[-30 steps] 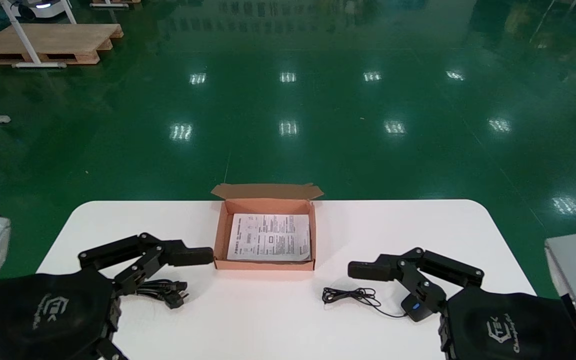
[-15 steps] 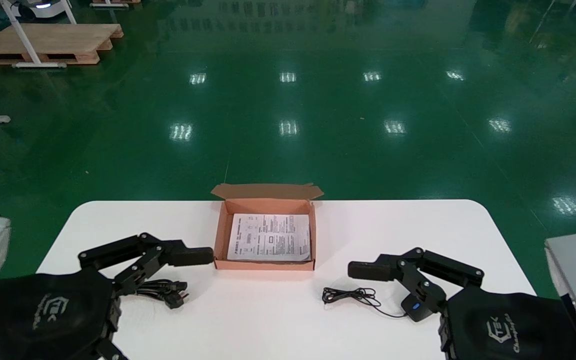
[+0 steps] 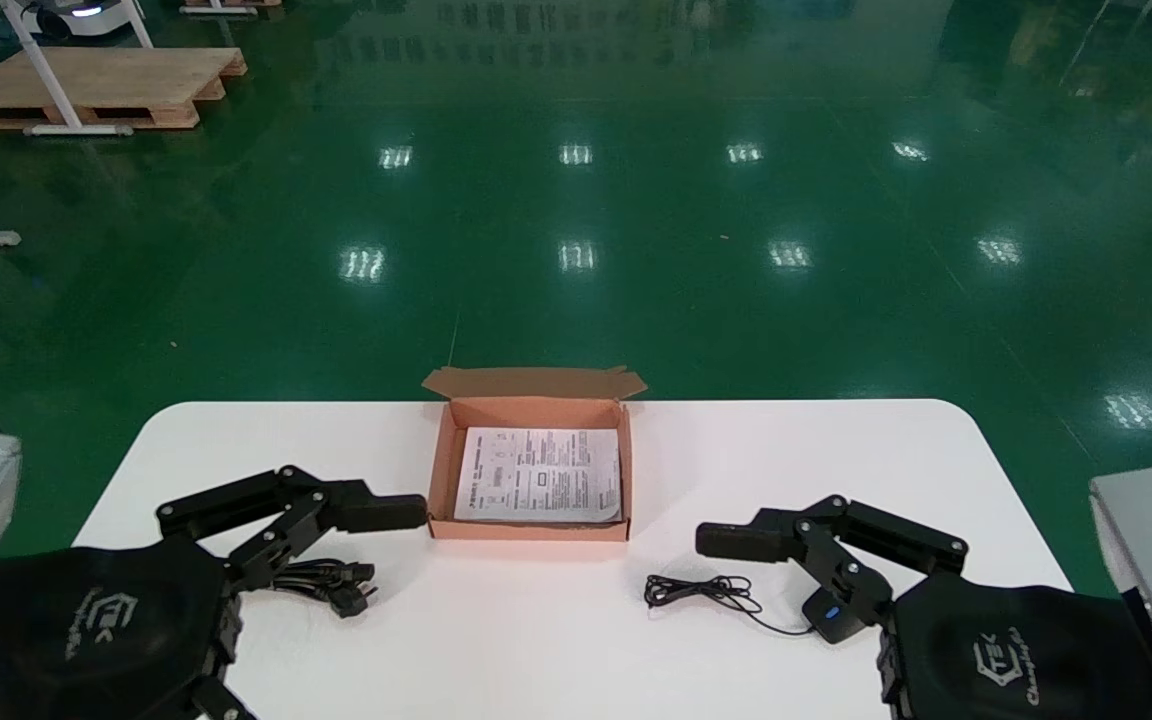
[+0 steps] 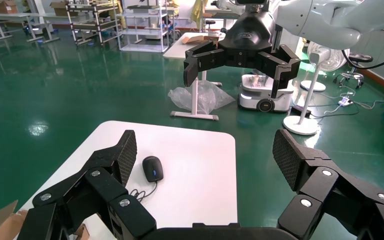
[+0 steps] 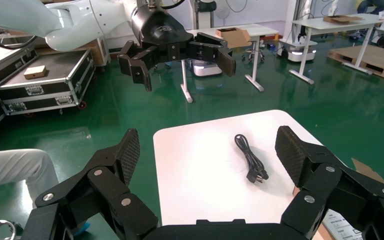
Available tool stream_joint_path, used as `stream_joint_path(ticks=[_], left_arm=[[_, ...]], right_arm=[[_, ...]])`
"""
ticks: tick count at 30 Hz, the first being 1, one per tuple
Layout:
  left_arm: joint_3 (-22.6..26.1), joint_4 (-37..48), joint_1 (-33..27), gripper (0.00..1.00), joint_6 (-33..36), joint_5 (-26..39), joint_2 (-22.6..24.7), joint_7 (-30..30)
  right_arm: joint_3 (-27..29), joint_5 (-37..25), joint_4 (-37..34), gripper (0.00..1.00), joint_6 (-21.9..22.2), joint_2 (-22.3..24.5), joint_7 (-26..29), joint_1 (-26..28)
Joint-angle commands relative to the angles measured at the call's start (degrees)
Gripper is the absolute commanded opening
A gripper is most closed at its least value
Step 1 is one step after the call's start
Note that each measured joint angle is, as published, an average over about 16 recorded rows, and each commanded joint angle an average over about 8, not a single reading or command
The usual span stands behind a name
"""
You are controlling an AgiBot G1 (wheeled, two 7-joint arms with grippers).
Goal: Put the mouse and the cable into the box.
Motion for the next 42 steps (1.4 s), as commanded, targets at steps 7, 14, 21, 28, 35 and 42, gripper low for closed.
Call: stream_joint_path(ticks=[7, 14, 21, 28, 35, 42], left_arm=[[2.99, -1.21, -2.13, 1.0, 1.7, 8.39, -2.48, -0.37], [12.11, 1.42, -13.3, 1.0, 2.91, 33.62, 0.47, 5.05], [19.54, 13.65, -20.95, 1.0, -4.34, 54.05, 10.42, 15.32], [21.64, 17.85, -22.49, 1.0, -7.65, 59.53, 13.69, 17.19], [21.14, 16.06, -21.78, 1.0, -7.41, 58.96, 12.54, 16.92], [23.25, 21.05, -22.5, 1.0, -18.36, 68.48, 16.82, 19.8]], right_arm=[[-1.64, -3.5, 0.47, 1.0, 0.73, -1.3, -0.89, 0.02], [-8.66, -19.66, 0.43, 1.0, 5.67, -7.46, -1.86, 3.82], [-14.68, -36.76, -3.36, 1.0, 13.43, -14.48, -4.65, 8.79], [-16.44, -41.34, -5.19, 1.0, 16.13, -16.78, -4.82, 9.76], [-15.85, -39.79, -4.75, 1.0, 15.06, -15.89, -4.42, 9.04], [-16.75, -43.1, -2.35, 1.0, 18.48, -17.79, -2.1, 9.09]])
